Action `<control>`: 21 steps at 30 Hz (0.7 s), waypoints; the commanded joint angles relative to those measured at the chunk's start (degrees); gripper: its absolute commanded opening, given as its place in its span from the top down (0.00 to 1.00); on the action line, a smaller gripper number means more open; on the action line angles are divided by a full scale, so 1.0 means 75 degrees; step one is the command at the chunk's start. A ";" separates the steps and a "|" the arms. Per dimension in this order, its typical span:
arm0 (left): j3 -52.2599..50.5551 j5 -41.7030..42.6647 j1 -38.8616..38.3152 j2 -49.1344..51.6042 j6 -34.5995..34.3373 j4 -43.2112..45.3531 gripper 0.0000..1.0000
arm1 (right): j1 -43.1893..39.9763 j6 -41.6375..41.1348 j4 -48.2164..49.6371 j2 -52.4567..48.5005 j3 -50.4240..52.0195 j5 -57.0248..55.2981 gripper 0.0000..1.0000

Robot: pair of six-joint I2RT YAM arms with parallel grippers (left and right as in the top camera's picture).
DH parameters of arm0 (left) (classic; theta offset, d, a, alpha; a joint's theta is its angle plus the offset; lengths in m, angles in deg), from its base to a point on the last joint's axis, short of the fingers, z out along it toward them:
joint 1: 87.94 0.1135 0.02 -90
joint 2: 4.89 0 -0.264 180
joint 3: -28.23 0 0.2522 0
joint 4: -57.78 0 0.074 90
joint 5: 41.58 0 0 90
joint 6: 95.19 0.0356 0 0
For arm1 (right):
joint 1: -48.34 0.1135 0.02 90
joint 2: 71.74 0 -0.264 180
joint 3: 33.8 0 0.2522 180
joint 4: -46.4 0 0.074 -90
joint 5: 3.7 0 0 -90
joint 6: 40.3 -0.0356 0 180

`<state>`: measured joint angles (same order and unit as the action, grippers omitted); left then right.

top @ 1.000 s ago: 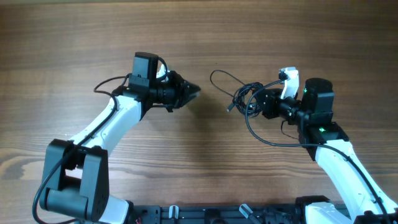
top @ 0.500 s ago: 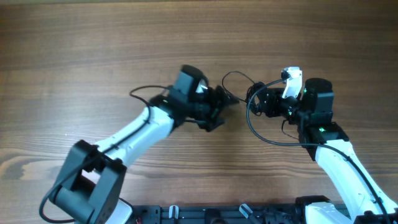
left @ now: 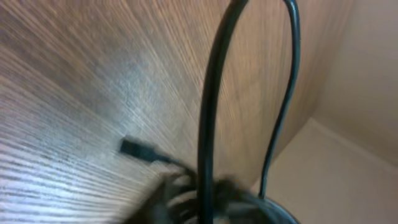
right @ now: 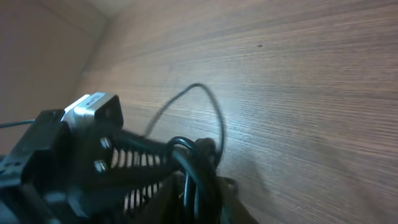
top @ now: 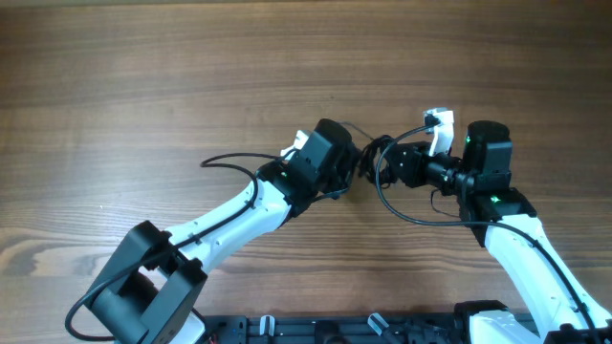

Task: Untangle cables

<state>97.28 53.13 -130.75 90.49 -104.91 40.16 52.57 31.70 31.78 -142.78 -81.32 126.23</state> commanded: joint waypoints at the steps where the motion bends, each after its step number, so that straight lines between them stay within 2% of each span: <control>1: 0.0029 -0.0344 -0.0023 0.0050 0.0781 -0.0026 0.96 | 0.0009 -0.0006 0.0079 -0.0012 0.0058 0.0344 0.84; 4: 0.0032 -0.0297 0.0096 0.0026 0.1859 -0.0163 0.96 | -0.0035 -0.0009 0.0122 -0.0012 0.0058 0.0347 0.88; 6: 0.0032 -0.0052 0.0341 -0.0073 0.2183 -0.0353 0.96 | -0.0070 0.0093 0.0099 -0.0012 0.0058 0.0341 0.90; 8: 0.0032 0.0268 0.0836 -0.0297 0.2250 -0.0481 0.96 | -0.0073 0.0644 -0.0134 -0.0012 0.0058 0.0347 0.93; 13: 0.0032 0.1422 0.2229 -0.0895 0.2250 0.0122 0.96 | -0.0073 0.0799 -0.0804 -0.0012 0.0058 0.0364 0.95; 15: 0.0032 0.1961 0.2430 -0.0918 0.2346 0.0289 0.83 | -0.0073 0.0804 -0.0676 -0.0012 0.0058 0.0478 0.96; 18: 0.0029 0.2850 0.2495 -0.0915 0.3687 0.0085 0.31 | -0.0073 0.0801 -0.0128 -0.0012 0.0058 0.0729 0.95; 19: 0.0029 0.3144 0.2454 -0.0915 0.4185 -0.0157 0.25 | -0.0073 0.0801 0.0064 -0.0012 0.0058 0.0807 0.95; 20: 0.0029 0.3325 0.2419 -0.0915 0.4409 -0.0396 0.25 | -0.0073 0.0801 0.0259 -0.0012 0.0058 0.0892 0.95; 21: 0.0029 0.3407 0.2381 -0.0915 0.4465 -0.0697 0.30 | -0.0073 0.0801 0.0425 -0.0015 0.0058 0.0892 0.95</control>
<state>97.45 69.81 -111.95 83.91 -81.85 39.24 52.24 36.60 32.11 -142.78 -80.95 129.42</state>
